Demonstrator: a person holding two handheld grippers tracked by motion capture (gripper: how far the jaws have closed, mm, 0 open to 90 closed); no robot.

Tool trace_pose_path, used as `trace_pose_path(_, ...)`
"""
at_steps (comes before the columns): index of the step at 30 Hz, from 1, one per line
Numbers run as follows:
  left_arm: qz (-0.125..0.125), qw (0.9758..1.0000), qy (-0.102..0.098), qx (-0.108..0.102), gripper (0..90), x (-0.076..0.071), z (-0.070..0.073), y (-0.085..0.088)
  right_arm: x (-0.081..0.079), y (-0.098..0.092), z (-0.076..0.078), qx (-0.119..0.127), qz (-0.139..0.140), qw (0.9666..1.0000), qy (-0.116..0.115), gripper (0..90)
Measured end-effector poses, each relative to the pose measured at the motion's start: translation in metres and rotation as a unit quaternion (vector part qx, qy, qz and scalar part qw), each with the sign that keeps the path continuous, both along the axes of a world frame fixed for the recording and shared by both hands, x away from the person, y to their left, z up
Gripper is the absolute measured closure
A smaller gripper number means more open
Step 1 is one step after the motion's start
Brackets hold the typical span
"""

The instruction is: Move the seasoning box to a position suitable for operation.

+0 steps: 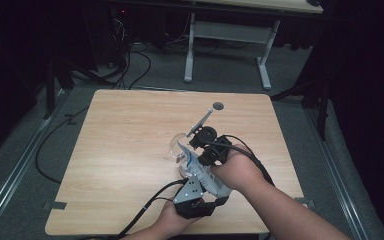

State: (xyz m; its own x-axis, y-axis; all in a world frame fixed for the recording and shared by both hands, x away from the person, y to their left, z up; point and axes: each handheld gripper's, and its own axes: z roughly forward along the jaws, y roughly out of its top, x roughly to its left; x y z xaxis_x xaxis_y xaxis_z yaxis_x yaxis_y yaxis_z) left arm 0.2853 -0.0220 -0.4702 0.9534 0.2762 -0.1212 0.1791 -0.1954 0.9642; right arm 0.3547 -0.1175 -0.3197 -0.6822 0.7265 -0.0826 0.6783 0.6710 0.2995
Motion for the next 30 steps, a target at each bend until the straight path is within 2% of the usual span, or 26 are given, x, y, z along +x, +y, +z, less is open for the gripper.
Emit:
trace_pose_path(14,-0.008,0.9999,-0.004,0.010,59.2,-0.002,-0.009,0.006,-0.003,-0.002,-0.004,0.002,0.000,1.0000,0.004,89.9)
trace_pose_path(30,-0.009,0.9998,-0.005,0.019,59.2,-0.002,-0.016,0.004,-0.006,-0.008,-0.007,0.007,-0.010,0.9999,0.007,89.9)
